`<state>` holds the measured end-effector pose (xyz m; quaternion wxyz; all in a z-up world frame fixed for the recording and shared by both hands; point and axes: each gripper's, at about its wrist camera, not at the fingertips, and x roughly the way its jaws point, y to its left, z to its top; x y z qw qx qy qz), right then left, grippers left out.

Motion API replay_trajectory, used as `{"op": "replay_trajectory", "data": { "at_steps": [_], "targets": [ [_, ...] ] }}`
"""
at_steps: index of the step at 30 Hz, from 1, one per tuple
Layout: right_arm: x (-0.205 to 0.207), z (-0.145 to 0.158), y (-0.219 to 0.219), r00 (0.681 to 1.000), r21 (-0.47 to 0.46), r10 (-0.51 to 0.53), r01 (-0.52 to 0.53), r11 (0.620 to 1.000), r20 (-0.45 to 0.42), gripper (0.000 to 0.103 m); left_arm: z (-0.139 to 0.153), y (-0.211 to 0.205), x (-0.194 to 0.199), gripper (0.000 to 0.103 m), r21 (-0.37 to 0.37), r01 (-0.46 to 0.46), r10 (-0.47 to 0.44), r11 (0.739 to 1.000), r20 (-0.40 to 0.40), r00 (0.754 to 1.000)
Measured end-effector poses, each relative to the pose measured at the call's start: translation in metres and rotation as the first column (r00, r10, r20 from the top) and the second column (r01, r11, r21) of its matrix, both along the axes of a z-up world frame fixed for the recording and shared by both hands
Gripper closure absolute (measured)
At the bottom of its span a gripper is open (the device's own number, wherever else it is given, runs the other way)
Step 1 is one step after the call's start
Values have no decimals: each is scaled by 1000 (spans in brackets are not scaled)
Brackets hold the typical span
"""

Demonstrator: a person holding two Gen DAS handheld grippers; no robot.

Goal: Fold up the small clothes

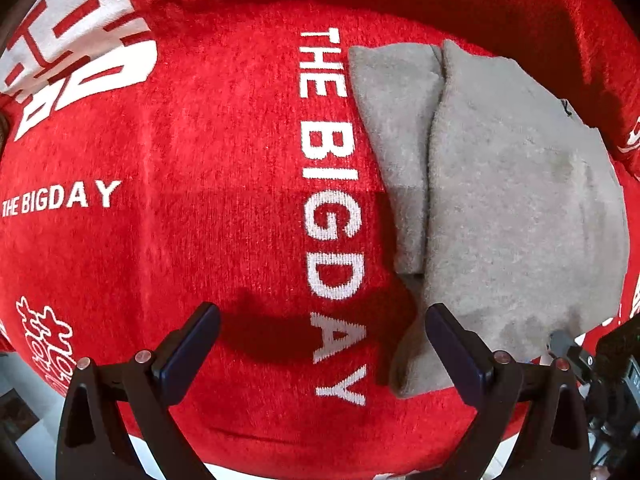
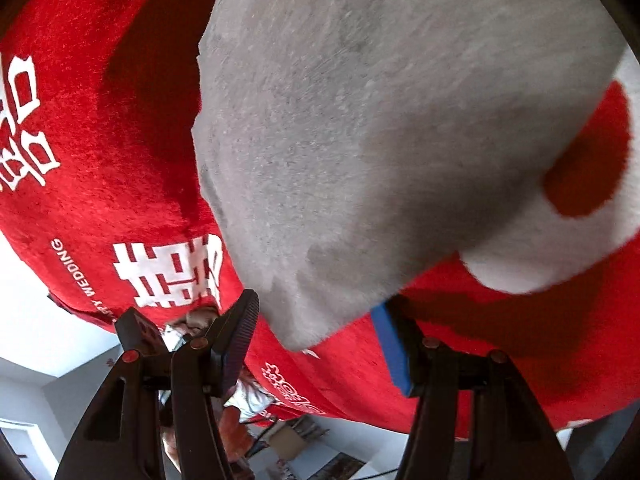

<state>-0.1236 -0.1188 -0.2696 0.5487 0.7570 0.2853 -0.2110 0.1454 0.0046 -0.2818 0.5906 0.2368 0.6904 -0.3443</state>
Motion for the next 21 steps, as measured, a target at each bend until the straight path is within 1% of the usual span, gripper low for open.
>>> {"op": "replay_trajectory", "data": {
  "at_steps": [2,4,6,7,9,12,13,14,16,18,21],
  "targets": [
    [4,-3,0,999,9,-27,27,1000,21,41,-8,-5,1,1,-2,2,-2,1000,-44,999],
    [10,-5,0,997,19,-58,57,998,52,41,-14,-8,0,1,-22,5,-7,1000,-86,996],
    [18,-8,-1,994,24,-74,73,997,74,41,-16,-7,3,1,-47,-9,5,999,-103,995],
    [22,-9,-2,993,26,-81,79,997,83,39,-18,-7,6,1,-66,-20,13,998,-110,994],
    [27,-10,-3,990,32,-96,93,995,99,39,-19,-7,18,1,-102,-49,37,994,-115,993],
    [31,-10,-7,984,43,-123,119,992,128,39,-23,-17,28,1,-142,-94,75,985,-134,988],
    [33,-8,-9,983,50,-130,125,991,126,43,-25,-22,32,1,-153,-101,78,983,-146,986],
    [33,-6,-11,984,54,-136,130,990,118,64,-27,-26,34,1,-165,-103,77,981,-156,985],
    [30,-3,-14,983,54,-135,129,990,124,92,-28,-41,36,1,-201,-103,65,974,-188,980],
    [27,4,-18,975,50,-131,124,991,179,93,-32,-54,31,1,-239,-108,45,965,-256,966],
    [28,20,-25,971,7,-92,93,996,221,93,-42,-78,22,1,-281,-144,27,949,-381,924]
  ]
}}
